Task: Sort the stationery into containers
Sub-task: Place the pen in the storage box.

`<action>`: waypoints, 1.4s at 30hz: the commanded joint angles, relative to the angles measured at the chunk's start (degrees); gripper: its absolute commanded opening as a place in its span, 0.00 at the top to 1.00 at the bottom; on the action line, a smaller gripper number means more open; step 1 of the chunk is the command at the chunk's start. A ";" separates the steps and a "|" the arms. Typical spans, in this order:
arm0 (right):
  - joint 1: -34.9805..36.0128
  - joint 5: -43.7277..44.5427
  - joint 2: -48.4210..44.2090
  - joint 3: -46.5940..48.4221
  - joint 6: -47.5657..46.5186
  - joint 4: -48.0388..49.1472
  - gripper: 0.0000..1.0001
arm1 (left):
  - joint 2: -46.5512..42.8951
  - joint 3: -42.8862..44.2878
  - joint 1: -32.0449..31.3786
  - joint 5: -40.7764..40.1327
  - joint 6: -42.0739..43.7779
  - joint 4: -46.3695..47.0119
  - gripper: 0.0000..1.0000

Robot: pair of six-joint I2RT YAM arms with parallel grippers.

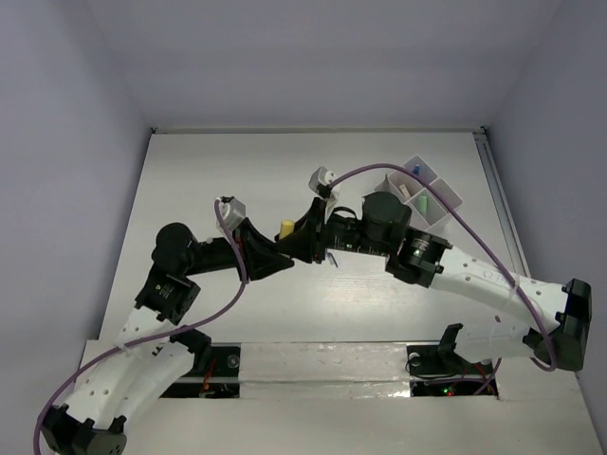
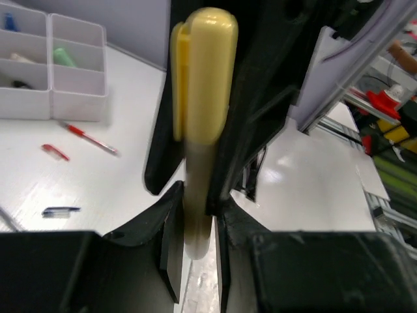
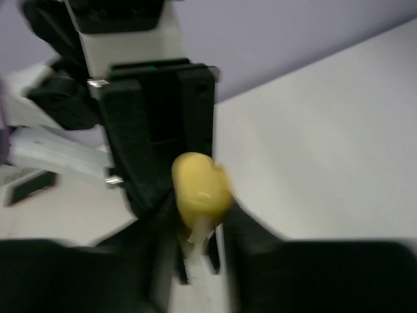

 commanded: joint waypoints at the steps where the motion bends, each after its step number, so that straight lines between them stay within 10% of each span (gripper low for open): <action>1: -0.72 -0.13 0.03 2.10 1.05 5.01 0.86 | -0.67 0.18 -0.31 1.02 0.32 2.89 1.00; 3: -0.73 1.89 -0.40 0.52 1.76 5.98 1.00 | -1.11 0.44 -0.31 0.14 1.46 1.58 0.94; 7: -2.21 11.00 -2.77 -1.42 1.85 7.23 1.00 | -2.08 1.41 -0.31 -6.69 4.97 -2.64 0.45; 16: -14.16 45.25 -7.26 -2.47 2.20 -6.02 1.00 | -3.04 2.91 -0.31 -24.09 9.90 -12.75 0.04; 25: -37.89 57.44 -8.84 -11.08 3.18 -10.91 1.00 | -4.10 3.52 -0.31 -35.89 10.87 -17.94 0.01; 42: -41.07 63.07 4.25 -15.75 -7.29 0.80 1.00 | -4.98 3.44 -0.31 -34.14 11.22 -18.20 0.01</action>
